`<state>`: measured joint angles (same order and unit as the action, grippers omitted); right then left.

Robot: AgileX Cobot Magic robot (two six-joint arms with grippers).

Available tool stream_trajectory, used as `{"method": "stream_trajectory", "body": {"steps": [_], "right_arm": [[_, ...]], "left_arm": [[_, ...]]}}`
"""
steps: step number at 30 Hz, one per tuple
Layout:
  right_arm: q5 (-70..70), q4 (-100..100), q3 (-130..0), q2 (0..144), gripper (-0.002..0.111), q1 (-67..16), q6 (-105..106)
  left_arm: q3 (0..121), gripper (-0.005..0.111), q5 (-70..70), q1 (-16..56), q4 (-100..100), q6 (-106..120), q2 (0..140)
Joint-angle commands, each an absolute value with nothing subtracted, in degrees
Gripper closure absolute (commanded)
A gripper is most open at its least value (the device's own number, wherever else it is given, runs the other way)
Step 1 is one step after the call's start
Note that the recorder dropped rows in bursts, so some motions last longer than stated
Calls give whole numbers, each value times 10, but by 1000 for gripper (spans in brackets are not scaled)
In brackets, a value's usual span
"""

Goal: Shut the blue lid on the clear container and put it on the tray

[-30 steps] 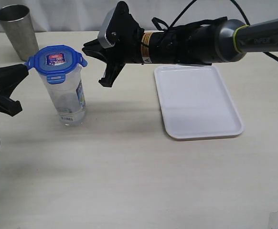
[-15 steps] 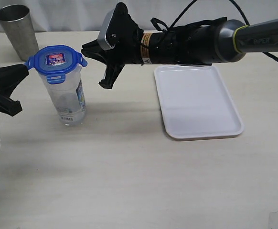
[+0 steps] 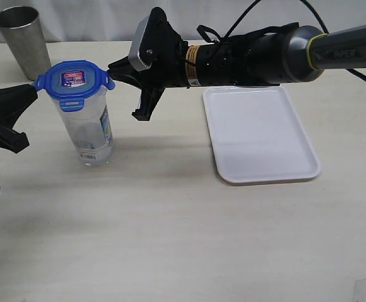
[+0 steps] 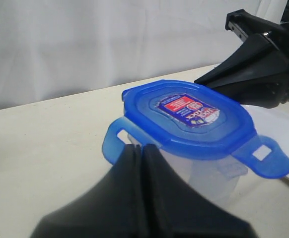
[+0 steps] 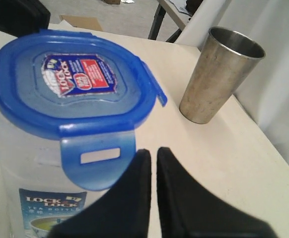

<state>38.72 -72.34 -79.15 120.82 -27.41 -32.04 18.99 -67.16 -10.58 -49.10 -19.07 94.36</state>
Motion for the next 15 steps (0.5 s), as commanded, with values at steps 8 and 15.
{"method": "stream_trajectory", "body": {"steps": [8, 15], "right_arm": [[393, -731, -792, 1211, 104, -275, -337], [393, -745, -792, 1211, 104, -275, -355]], "left_arm": [[191, 107, -681, -106, -486, -193, 945], [191, 107, -681, -106, -483, -193, 945]]}}
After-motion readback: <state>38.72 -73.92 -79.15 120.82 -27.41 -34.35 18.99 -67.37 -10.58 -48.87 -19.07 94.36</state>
